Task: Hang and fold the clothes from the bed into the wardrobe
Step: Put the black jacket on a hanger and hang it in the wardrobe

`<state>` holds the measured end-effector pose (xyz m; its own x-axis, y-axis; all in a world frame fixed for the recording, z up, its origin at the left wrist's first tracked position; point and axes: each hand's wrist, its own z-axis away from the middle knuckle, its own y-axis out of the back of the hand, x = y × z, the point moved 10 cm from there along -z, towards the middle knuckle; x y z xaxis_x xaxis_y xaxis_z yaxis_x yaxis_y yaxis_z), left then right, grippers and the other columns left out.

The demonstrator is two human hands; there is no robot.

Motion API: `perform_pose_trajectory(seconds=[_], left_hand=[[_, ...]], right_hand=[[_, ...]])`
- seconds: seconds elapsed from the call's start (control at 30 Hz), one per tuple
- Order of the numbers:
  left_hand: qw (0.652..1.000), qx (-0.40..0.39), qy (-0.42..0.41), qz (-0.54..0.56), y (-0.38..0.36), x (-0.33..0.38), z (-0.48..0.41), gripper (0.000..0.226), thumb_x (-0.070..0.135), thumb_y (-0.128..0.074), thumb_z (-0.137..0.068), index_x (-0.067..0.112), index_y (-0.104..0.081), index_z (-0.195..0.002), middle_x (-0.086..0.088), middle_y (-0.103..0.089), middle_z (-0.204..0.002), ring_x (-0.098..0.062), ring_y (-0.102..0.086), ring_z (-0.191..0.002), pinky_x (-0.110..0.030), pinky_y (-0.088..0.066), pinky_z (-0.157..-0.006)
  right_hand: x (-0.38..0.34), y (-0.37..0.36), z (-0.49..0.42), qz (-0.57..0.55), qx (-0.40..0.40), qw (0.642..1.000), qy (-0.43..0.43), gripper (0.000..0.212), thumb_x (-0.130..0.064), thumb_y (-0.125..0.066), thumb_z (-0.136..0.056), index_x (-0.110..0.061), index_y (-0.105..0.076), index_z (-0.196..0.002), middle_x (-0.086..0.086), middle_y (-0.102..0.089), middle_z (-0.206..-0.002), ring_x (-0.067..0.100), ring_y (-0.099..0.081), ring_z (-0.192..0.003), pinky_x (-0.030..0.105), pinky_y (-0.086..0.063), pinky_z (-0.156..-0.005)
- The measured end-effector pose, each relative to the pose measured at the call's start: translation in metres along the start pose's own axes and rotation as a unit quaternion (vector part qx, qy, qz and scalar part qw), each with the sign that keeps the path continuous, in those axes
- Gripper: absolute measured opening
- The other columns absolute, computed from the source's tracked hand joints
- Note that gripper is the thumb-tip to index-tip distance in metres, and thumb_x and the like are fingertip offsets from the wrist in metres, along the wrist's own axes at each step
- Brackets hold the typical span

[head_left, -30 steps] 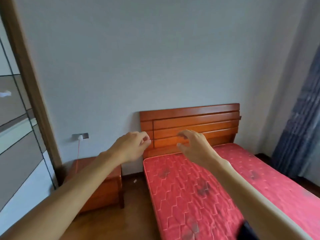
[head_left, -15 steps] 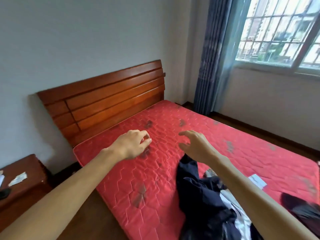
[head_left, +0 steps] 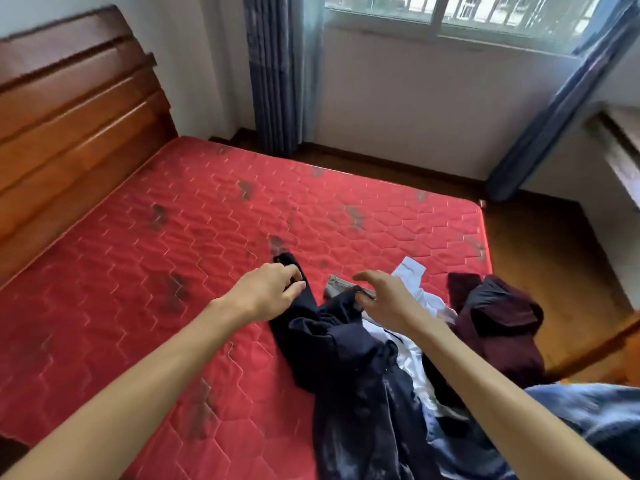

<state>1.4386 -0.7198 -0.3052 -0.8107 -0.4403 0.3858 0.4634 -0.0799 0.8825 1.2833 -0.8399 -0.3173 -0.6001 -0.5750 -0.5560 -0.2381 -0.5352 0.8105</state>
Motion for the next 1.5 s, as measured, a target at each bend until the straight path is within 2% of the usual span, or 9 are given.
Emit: perform_pose_trajectory(seconds=[0.27,0.63,0.8,0.93,1.07,1.23,1.33,1.43,1.5], left_hand=[[0.992,-0.106,-0.039,0.053,-0.141,-0.007,-0.069,0.027,0.041,-0.048,-0.100,0.023,-0.064,-0.112,0.002,-0.068,-0.100,-0.022,-0.063,-0.098,-0.041,-0.051,-0.088],[0.956,-0.236,-0.003,0.172,-0.414,0.016,-0.084,0.027,0.031,-0.048,-0.098,0.025,-0.062,-0.119,0.003,-0.065,-0.109,-0.019,-0.061,-0.106,-0.037,-0.048,-0.096],[0.968,-0.198,0.025,0.150,-0.497,0.030,-0.092,0.058,0.038,-0.053,-0.097,0.021,-0.033,-0.149,-0.001,-0.044,-0.142,-0.021,-0.045,-0.127,-0.034,-0.044,-0.101],[0.980,-0.160,0.059,0.106,-0.538,0.029,-0.113,0.088,0.049,-0.063,-0.090,0.014,-0.017,-0.156,-0.008,-0.034,-0.148,-0.026,-0.038,-0.133,-0.036,-0.042,-0.104],[0.984,-0.141,0.091,0.068,-0.556,0.020,-0.124,0.064,0.025,-0.064,-0.090,0.011,-0.035,-0.145,-0.012,-0.058,-0.122,-0.030,-0.054,-0.113,-0.039,-0.048,-0.092],[0.976,-0.133,0.128,0.116,-0.533,-0.008,-0.120,0.027,0.005,-0.046,-0.090,0.007,-0.057,-0.115,-0.022,-0.069,-0.095,-0.043,-0.062,-0.090,-0.043,-0.049,-0.076],[0.967,-0.138,0.159,0.142,-0.488,-0.016,-0.119,0.033,0.014,-0.039,-0.096,0.011,-0.063,-0.118,-0.020,-0.069,-0.110,-0.040,-0.060,-0.101,-0.042,-0.047,-0.086],[0.965,-0.125,0.156,0.169,-0.419,-0.008,-0.124,0.037,0.040,-0.045,-0.095,0.013,-0.050,-0.070,-0.002,-0.062,-0.071,-0.030,-0.054,-0.075,-0.039,-0.045,-0.072],[0.962,-0.117,0.127,0.211,-0.363,0.005,-0.128,0.057,0.057,-0.062,-0.087,0.012,-0.036,-0.064,0.008,-0.041,-0.056,-0.016,-0.041,-0.060,-0.035,-0.034,-0.059]], right_hand=[[0.131,-0.084,0.009,-0.053,-0.046,0.980,-0.184,0.042,-0.016,-0.057,-0.091,-0.012,-0.057,-0.133,0.006,-0.064,-0.127,0.022,-0.058,-0.121,0.028,-0.042,-0.097],[0.320,-0.255,0.087,-0.118,-0.095,0.898,-0.412,0.047,-0.021,-0.056,-0.092,-0.016,-0.047,-0.138,0.008,-0.060,-0.132,0.024,-0.057,-0.120,0.035,-0.043,-0.103],[0.382,-0.306,0.101,-0.095,-0.067,0.901,-0.417,0.056,-0.022,-0.056,-0.092,-0.011,-0.040,-0.144,0.010,-0.043,-0.148,0.026,-0.039,-0.137,0.040,-0.033,-0.113],[0.431,-0.327,0.113,-0.096,-0.023,0.880,-0.465,0.073,-0.028,-0.058,-0.094,-0.007,-0.021,-0.154,0.014,-0.023,-0.160,0.029,-0.019,-0.149,0.044,-0.023,-0.119],[0.453,-0.351,0.133,-0.237,-0.011,0.825,-0.513,0.083,-0.038,-0.068,-0.088,-0.015,-0.024,-0.154,0.006,-0.053,-0.140,0.023,-0.047,-0.131,0.033,-0.039,-0.104],[0.430,-0.349,0.140,-0.269,-0.061,0.840,-0.468,0.063,-0.048,-0.072,-0.077,-0.027,-0.055,-0.134,-0.016,-0.063,-0.127,0.011,-0.058,-0.121,0.030,-0.046,-0.101],[0.403,-0.318,0.141,-0.299,-0.058,0.849,-0.431,0.035,-0.035,-0.073,-0.074,-0.025,-0.065,-0.106,-0.018,-0.072,-0.096,0.006,-0.066,-0.095,0.033,-0.052,-0.093],[0.381,-0.267,0.145,-0.298,-0.033,0.862,-0.409,0.032,-0.023,-0.074,-0.076,-0.013,-0.066,-0.105,-0.008,-0.072,-0.095,0.018,-0.066,-0.097,0.033,-0.049,-0.091],[0.369,-0.229,0.149,-0.292,-0.012,0.870,-0.397,0.030,-0.022,-0.073,-0.074,-0.011,-0.067,-0.101,0.004,-0.072,-0.093,0.027,-0.065,-0.095,0.038,-0.050,-0.087]])
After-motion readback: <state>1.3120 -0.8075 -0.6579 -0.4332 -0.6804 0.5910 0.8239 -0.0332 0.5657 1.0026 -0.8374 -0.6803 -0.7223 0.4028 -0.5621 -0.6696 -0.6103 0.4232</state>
